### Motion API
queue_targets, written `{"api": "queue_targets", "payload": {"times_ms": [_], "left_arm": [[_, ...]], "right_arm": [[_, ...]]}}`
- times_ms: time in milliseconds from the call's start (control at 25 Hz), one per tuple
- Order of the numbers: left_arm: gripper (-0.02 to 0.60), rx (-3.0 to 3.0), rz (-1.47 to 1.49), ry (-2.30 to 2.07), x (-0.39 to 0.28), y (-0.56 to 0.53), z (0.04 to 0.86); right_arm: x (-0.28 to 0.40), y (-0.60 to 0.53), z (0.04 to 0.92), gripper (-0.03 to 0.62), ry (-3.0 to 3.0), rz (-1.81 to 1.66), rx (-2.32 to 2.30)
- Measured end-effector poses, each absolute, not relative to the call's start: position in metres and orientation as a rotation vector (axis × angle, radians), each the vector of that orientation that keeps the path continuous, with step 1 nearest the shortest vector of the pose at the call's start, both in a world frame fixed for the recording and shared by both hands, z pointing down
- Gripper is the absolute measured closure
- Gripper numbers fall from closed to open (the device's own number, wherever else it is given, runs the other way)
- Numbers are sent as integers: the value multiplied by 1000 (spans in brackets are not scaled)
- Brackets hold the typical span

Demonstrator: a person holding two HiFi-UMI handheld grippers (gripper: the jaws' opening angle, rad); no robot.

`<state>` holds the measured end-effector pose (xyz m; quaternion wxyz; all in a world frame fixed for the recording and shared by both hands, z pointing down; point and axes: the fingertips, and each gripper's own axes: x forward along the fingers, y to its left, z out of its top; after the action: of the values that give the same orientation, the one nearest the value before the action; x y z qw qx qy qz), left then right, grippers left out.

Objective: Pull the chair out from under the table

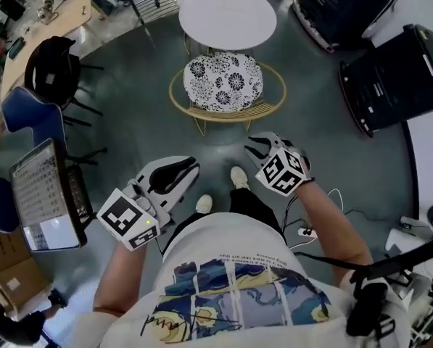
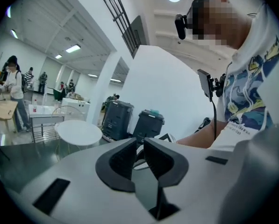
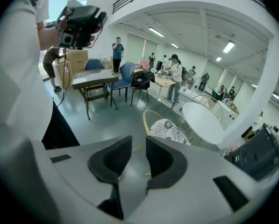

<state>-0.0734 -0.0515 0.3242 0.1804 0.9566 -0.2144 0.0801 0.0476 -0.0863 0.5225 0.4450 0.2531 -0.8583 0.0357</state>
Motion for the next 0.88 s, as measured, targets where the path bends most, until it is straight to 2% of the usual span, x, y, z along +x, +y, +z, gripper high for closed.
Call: {"api": "queue_targets", "payload": {"times_ms": [440,880], "left_arm": [[551,2519,210,-1005,-5,-112,325],[551,2401,264,-1107,4,-114,344]], "right_arm": [[73,-174,648,473,-1995,17,138],[45,-196,722,470,-1898,-59,22]]}}
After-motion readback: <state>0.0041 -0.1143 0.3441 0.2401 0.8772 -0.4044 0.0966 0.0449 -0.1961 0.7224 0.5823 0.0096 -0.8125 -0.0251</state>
